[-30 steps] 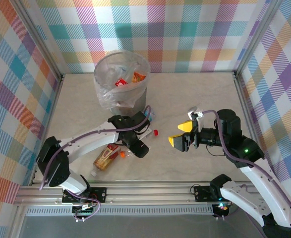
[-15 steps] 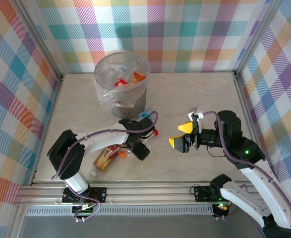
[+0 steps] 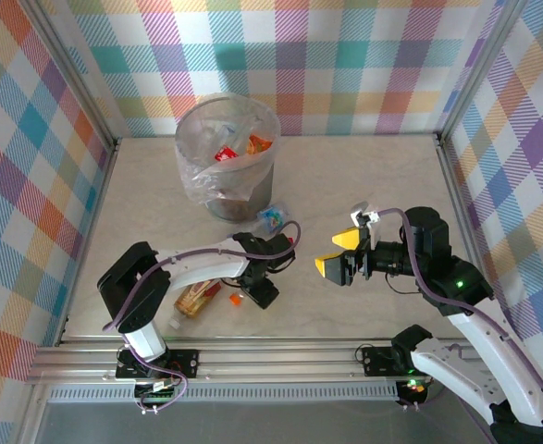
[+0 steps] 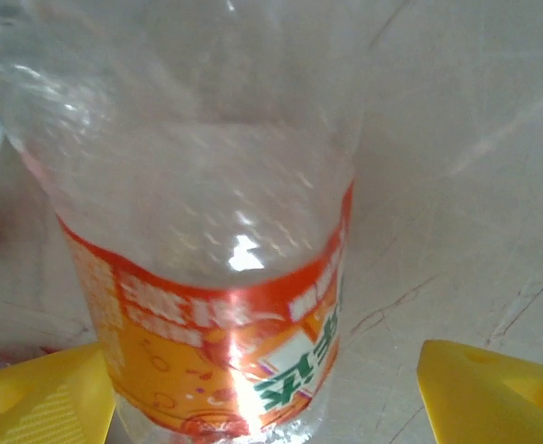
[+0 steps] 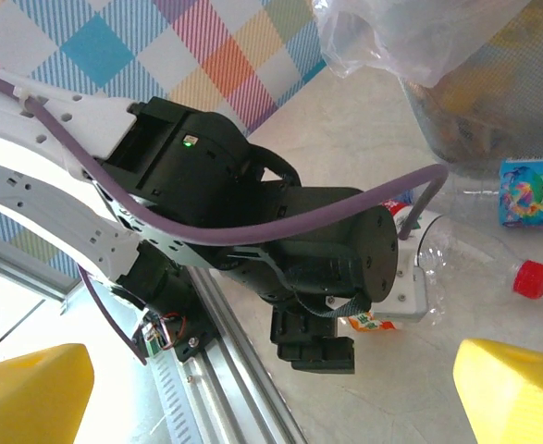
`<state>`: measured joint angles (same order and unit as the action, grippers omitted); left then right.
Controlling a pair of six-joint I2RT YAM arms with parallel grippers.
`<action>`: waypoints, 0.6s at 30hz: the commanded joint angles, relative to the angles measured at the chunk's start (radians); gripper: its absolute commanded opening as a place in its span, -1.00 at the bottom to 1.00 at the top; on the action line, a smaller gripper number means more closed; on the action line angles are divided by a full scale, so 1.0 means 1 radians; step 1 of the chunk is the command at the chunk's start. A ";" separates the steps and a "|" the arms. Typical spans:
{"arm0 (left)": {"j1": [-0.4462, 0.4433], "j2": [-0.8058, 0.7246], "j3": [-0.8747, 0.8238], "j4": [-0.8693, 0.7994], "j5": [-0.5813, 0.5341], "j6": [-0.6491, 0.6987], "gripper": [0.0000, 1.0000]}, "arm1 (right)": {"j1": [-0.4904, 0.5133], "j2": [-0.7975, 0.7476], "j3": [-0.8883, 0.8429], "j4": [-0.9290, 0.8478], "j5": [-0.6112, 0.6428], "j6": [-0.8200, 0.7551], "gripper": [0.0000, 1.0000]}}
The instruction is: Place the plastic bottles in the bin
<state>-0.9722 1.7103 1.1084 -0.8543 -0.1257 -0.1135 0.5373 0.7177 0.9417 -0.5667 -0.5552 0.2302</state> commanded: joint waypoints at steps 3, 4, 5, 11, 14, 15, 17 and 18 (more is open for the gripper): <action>-0.022 -0.011 -0.039 0.012 -0.004 -0.089 0.59 | 0.004 -0.008 -0.018 0.022 -0.024 0.013 0.99; -0.025 -0.013 -0.043 0.019 -0.005 -0.100 0.59 | 0.004 -0.008 -0.020 0.024 -0.026 0.014 0.99; -0.028 -0.015 -0.050 0.025 -0.010 -0.110 0.58 | 0.004 -0.009 -0.021 0.025 -0.027 0.015 0.99; -0.031 -0.028 -0.066 0.055 -0.008 -0.133 0.48 | 0.004 -0.014 -0.026 0.022 -0.024 0.017 0.99; -0.035 -0.042 -0.068 0.063 0.010 -0.130 0.32 | 0.004 -0.017 -0.027 0.022 -0.023 0.018 0.99; -0.034 -0.045 -0.066 0.061 0.013 -0.129 0.27 | 0.004 -0.018 -0.029 0.023 -0.022 0.017 0.99; -0.036 -0.055 -0.064 0.057 0.015 -0.129 0.25 | 0.004 -0.021 -0.035 0.029 -0.020 0.021 0.99; -0.036 -0.057 -0.061 0.056 0.017 -0.128 0.22 | 0.004 -0.021 -0.037 0.031 -0.019 0.021 0.99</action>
<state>-0.9909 1.6978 1.0496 -0.8009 -0.1204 -0.2291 0.5373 0.7109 0.9192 -0.5610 -0.5591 0.2466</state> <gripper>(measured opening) 0.618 0.996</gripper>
